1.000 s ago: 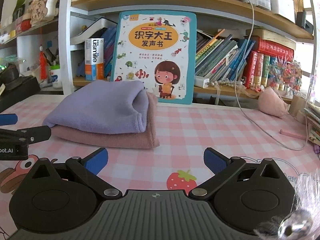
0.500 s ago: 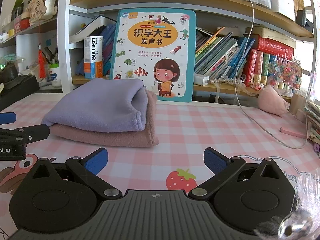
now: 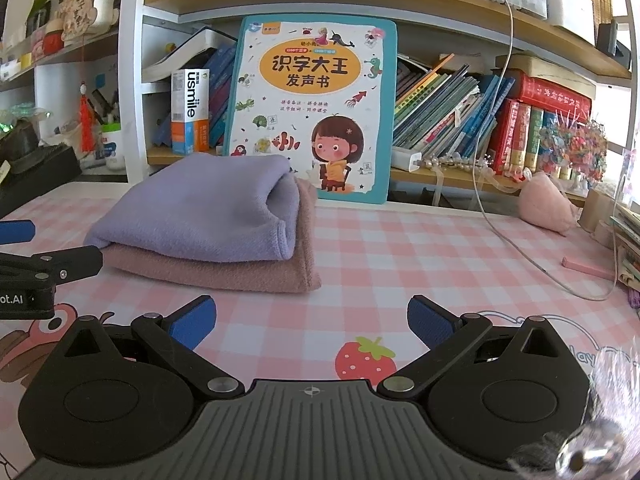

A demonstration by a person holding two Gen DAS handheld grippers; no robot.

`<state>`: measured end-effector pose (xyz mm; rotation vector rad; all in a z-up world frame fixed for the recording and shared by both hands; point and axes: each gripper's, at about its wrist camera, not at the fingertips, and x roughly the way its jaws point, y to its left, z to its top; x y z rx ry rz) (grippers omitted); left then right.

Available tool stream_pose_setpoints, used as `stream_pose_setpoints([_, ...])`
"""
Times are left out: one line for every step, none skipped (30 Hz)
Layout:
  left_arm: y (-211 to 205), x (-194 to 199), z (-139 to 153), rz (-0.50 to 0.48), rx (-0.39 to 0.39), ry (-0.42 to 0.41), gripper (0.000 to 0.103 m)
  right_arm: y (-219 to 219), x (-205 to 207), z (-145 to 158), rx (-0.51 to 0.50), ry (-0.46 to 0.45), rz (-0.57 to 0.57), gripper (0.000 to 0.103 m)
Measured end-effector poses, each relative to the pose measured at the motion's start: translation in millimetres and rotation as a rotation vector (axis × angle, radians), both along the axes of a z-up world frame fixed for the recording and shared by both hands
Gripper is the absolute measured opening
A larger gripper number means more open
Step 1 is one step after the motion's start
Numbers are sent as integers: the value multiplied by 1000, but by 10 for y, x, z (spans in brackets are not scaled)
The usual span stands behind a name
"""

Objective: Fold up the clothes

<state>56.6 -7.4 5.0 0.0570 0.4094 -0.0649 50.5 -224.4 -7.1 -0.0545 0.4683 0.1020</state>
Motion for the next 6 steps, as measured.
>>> stream_pose_setpoints([0, 0, 0, -1, 0, 0, 103, 1, 4, 0, -1, 1, 1, 103])
stream_pose_setpoints([-2, -3, 0, -2, 0, 0, 103, 2, 6, -1, -1, 2, 2, 103])
stream_pose_setpoints([-5, -5, 0, -3, 2, -1, 103, 3, 8, -1, -2, 3, 2, 103])
stream_pose_setpoints([-6, -7, 0, -3, 3, -2, 103, 4, 11, -1, -2, 5, 3, 103])
stream_pose_setpoints([-6, -5, 0, -2, 3, -1, 103, 6, 15, -1, -3, 6, 3, 103])
stream_pose_setpoints([-4, -1, -1, 1, 2, 1, 103, 6, 19, -1, -3, 8, 3, 103])
